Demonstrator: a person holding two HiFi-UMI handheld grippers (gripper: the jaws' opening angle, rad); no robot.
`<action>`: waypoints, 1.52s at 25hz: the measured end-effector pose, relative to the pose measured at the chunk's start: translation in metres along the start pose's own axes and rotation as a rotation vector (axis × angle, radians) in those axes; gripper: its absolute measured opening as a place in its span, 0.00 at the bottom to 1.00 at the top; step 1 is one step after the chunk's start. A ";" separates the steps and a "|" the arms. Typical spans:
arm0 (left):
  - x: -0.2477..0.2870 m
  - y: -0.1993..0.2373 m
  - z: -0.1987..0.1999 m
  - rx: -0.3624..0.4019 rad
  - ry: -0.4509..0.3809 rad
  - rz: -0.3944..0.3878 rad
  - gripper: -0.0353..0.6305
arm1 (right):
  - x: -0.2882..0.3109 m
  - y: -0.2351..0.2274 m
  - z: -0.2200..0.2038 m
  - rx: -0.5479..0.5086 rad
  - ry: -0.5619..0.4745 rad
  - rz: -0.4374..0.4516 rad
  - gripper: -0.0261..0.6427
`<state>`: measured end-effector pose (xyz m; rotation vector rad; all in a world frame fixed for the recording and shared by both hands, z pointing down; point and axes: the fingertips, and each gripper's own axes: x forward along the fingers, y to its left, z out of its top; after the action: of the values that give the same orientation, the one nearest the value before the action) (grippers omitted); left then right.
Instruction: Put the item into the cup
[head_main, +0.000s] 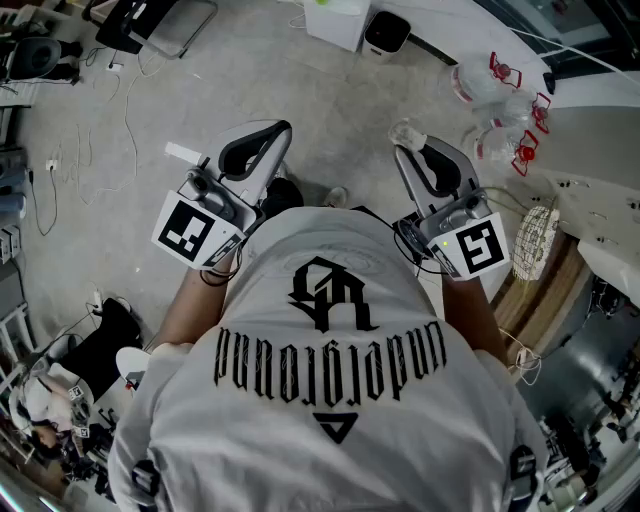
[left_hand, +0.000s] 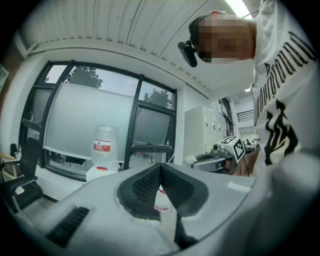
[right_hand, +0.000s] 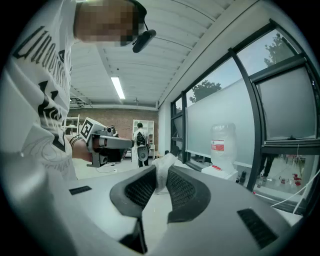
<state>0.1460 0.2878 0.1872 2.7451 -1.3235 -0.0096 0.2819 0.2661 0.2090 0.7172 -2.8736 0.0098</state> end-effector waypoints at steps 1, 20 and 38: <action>0.000 0.001 0.000 -0.001 0.000 0.000 0.08 | 0.000 -0.001 0.000 0.000 0.001 0.000 0.14; -0.019 0.076 -0.001 -0.013 0.009 0.033 0.07 | 0.069 -0.004 0.016 0.008 0.001 0.012 0.14; -0.073 0.228 0.014 -0.006 -0.014 -0.081 0.07 | 0.219 0.015 0.052 0.005 0.031 -0.118 0.14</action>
<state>-0.0781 0.2027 0.1906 2.7970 -1.2130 -0.0388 0.0762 0.1752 0.1965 0.8781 -2.7984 0.0124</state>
